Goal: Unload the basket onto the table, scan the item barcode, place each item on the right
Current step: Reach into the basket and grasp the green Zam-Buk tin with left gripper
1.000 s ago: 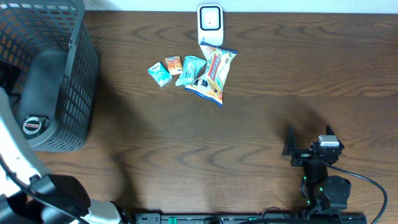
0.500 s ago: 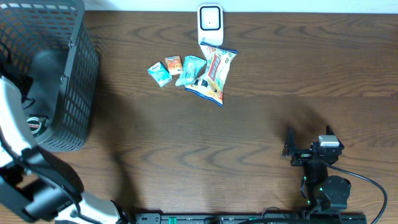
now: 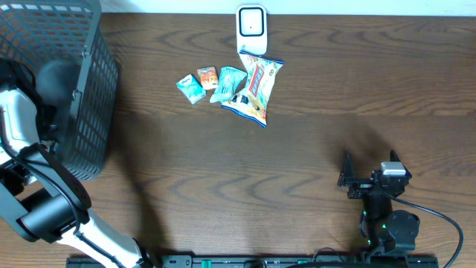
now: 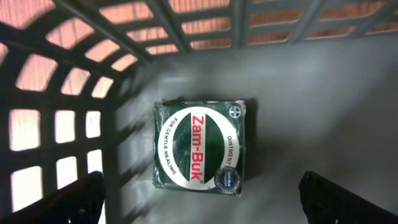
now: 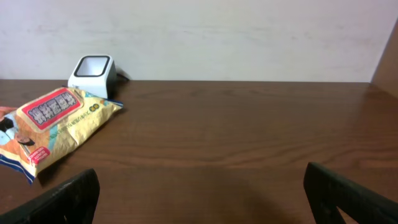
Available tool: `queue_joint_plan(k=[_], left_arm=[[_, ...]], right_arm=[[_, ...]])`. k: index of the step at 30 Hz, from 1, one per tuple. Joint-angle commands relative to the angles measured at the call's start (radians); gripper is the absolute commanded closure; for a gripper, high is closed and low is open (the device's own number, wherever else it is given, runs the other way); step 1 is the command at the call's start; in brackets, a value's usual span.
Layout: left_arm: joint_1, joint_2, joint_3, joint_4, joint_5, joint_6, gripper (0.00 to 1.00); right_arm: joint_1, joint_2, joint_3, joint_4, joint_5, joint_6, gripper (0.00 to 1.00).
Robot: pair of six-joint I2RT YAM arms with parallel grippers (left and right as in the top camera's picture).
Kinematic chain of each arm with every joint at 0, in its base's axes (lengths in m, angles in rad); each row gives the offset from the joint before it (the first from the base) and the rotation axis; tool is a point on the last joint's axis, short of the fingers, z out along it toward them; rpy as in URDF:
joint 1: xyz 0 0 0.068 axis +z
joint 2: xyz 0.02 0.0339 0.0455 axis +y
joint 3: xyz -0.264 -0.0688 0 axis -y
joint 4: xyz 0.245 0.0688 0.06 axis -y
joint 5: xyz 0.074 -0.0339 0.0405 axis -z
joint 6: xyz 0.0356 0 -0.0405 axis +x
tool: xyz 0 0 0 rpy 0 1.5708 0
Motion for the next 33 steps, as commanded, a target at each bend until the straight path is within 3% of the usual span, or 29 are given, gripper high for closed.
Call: queue_joint_plan(k=[1,14,21,33], left_arm=[[0.009,0.009,-0.039,0.026,-0.022,-0.039,0.02],[0.076,0.011,-0.14,0.148,-0.018,-0.029,0.02],[0.077,0.024,-0.153,0.245,0.077,0.149,0.02],[0.077,0.111,-0.164,0.24,0.095,0.15,0.02]], right_arm=[[-0.003,-0.006,-0.002,-0.004,0.008,0.011,0.01],[-0.003,-0.006,-0.002,-0.004,0.008,0.011,0.01],[-0.003,-0.006,-0.002,-0.004,0.008,0.011,0.01],[-0.003,-0.006,-0.002,-0.004,0.008,0.011,0.01]])
